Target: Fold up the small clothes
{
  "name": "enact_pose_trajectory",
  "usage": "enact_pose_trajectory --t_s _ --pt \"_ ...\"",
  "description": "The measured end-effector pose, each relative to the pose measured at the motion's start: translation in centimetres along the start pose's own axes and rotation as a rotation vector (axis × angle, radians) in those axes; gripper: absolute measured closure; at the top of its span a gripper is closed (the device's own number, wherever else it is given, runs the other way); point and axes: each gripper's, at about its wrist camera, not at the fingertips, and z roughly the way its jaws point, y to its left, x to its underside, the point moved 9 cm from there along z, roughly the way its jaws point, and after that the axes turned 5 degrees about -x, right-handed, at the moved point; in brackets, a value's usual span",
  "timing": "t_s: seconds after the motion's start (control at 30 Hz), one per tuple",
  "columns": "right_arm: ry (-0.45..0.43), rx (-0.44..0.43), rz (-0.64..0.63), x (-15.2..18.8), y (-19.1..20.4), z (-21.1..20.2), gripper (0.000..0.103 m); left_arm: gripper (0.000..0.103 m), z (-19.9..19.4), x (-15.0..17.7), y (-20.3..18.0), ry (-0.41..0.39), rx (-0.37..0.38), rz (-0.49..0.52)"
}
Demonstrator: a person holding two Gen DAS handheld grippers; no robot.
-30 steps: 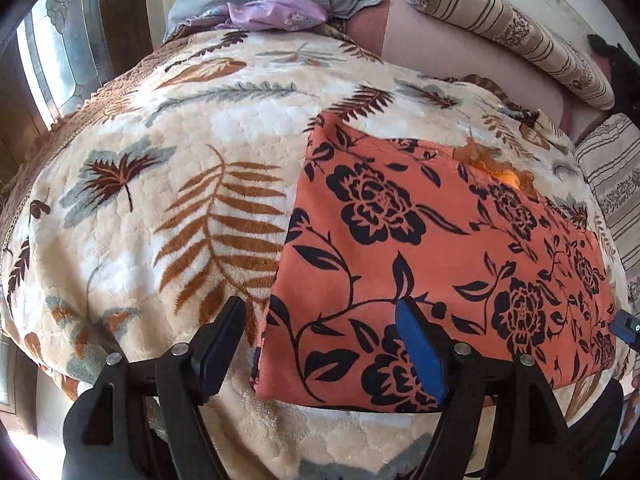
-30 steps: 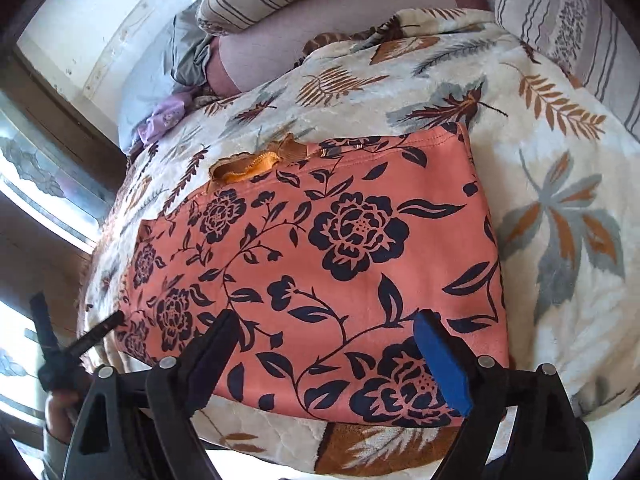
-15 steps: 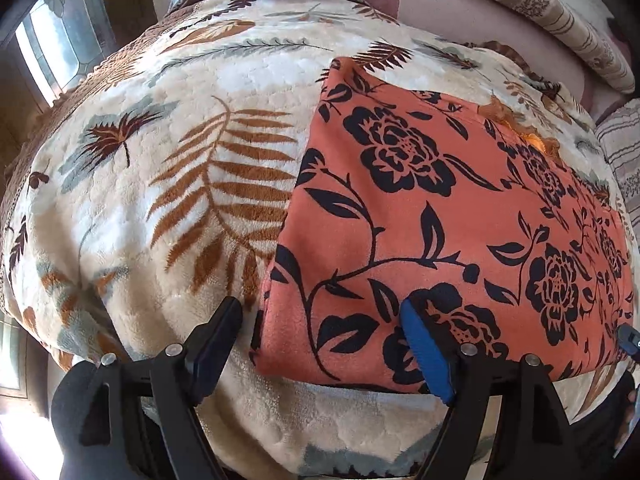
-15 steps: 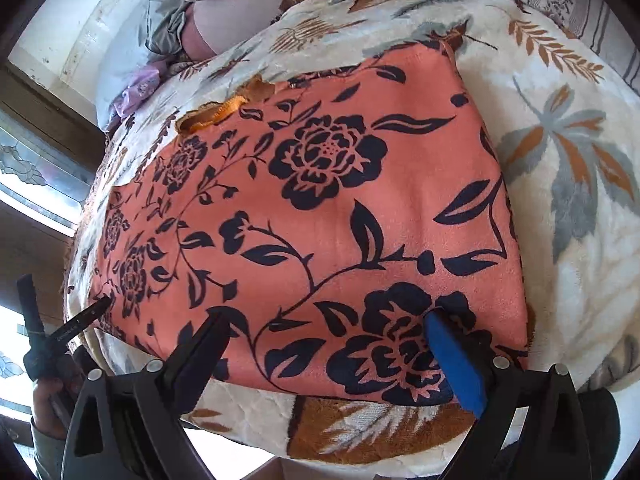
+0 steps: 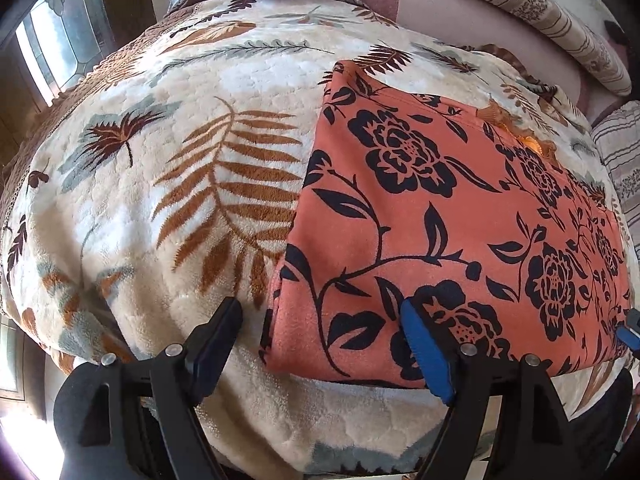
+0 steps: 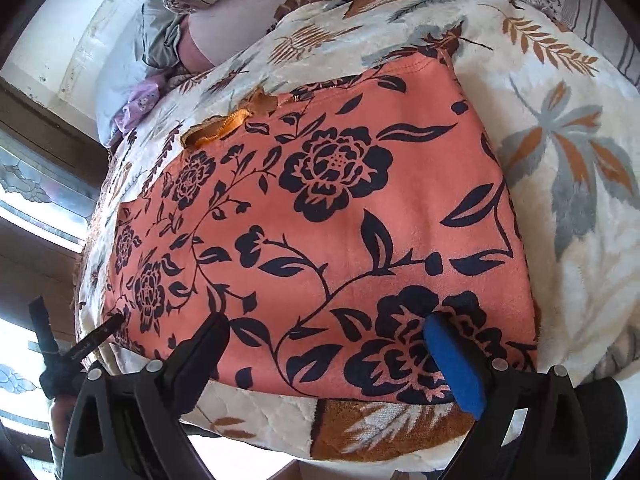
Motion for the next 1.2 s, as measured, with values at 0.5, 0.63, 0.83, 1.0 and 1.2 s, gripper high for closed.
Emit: enact_pose_trajectory --t_s 0.5,0.63,0.83,1.0,1.2 --pt "-0.027 -0.113 0.111 1.6 -0.1 -1.3 0.004 0.019 -1.6 -0.8 0.0 -0.04 -0.048 0.006" --pt "-0.011 -0.198 0.256 3.4 -1.5 -1.0 0.004 0.019 -3.5 -2.6 -1.5 -0.105 -0.006 -0.012" --pt "-0.065 -0.301 0.418 2.3 -3.7 -1.2 0.004 0.019 -4.0 -4.4 -7.8 -0.142 0.061 0.101" --pt "-0.142 -0.375 0.523 0.8 -5.3 -2.3 0.005 0.019 -3.1 -4.1 -13.4 -0.113 0.105 0.194" --pt "-0.157 -0.396 0.534 0.0 -5.9 -3.5 0.007 0.019 -2.1 -3.4 -16.9 -0.088 0.088 0.278"
